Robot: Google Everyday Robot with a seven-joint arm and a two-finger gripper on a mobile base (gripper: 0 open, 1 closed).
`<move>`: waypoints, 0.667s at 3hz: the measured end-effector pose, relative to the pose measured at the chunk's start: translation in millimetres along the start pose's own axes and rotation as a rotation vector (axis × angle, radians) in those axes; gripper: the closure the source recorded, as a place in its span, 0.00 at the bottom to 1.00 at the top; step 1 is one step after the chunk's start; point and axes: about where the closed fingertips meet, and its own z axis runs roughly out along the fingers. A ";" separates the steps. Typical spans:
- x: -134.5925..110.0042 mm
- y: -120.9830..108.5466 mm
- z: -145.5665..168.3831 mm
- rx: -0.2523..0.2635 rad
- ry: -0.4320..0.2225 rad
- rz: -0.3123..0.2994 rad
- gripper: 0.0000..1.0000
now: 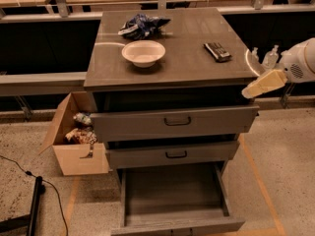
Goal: Place rxbar chocolate into bottom drawer
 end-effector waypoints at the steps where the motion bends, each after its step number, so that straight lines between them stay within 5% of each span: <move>1: -18.9 -4.7 8.4 -0.027 -0.089 0.064 0.00; 2: -55.6 -31.5 24.6 -0.027 -0.261 0.159 0.00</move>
Offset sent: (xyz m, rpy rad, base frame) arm 0.1211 0.0072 0.0633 0.4842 -0.3077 -0.0877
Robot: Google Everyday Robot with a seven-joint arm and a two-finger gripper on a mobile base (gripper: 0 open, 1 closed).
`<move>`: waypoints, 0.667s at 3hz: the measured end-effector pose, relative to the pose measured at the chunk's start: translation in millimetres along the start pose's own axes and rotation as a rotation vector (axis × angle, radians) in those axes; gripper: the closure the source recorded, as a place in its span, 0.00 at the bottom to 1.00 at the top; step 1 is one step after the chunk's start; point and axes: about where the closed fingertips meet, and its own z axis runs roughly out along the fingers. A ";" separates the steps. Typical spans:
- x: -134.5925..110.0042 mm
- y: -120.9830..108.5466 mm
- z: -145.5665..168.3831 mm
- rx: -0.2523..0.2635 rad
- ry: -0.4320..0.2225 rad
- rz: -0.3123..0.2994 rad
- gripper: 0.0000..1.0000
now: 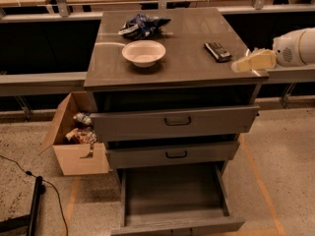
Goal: Place rxbar chocolate into bottom drawer
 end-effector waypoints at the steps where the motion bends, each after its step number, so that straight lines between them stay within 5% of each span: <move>1: -29.0 -14.4 24.9 0.003 -0.130 0.048 0.00; 2: -45.1 -21.0 57.8 0.019 -0.183 0.087 0.00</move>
Offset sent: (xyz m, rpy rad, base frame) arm 0.1193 0.0432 -0.0011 0.2136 -0.1340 -0.1074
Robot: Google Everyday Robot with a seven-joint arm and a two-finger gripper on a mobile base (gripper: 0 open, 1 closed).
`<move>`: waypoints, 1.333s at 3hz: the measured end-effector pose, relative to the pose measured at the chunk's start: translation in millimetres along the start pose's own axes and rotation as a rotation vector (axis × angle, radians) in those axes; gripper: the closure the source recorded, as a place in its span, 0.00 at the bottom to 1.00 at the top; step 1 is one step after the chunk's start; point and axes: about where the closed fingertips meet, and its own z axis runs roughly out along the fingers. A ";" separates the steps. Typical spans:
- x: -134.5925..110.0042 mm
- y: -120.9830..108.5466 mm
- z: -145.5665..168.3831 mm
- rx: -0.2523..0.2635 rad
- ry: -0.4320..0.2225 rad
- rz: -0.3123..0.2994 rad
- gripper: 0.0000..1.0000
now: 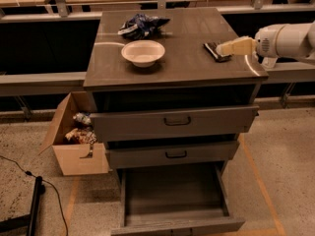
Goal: Place rxbar chocolate into bottom drawer
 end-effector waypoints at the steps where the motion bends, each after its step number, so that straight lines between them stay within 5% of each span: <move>1: -5.3 -0.3 48.2 0.006 -0.016 0.055 0.00; 4: 11.7 8.0 89.8 0.009 0.026 0.043 0.00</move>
Offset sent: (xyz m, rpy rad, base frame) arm 0.0703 0.0533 -0.0211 0.0697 0.0320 -0.0009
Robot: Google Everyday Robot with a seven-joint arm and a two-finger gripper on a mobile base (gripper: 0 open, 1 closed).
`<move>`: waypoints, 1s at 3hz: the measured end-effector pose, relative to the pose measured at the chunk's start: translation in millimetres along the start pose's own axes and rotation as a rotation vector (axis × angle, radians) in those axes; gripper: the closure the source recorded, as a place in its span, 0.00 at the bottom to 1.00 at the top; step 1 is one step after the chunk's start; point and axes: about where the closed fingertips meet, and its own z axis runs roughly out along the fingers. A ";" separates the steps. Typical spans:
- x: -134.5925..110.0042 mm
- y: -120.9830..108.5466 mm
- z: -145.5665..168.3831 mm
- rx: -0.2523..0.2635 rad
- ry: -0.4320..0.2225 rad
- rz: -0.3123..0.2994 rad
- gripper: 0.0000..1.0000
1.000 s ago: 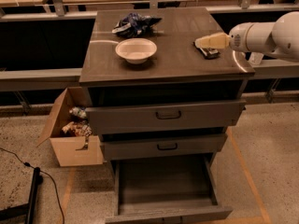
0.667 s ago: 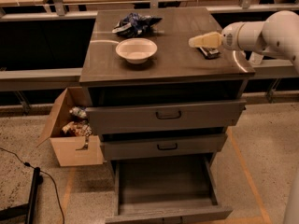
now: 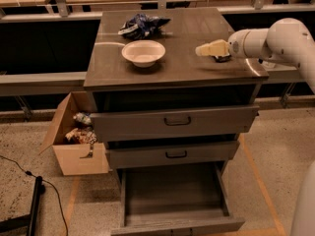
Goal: Place rxbar chocolate into bottom drawer
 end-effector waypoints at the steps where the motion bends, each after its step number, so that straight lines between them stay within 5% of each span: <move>1: 11.6 0.3 8.7 0.002 0.028 -0.001 0.00; 3: 30.7 -7.8 18.8 0.001 0.077 0.020 0.42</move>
Offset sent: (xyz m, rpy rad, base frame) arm 0.0111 -0.0075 -0.0332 -0.0402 0.0654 -0.0107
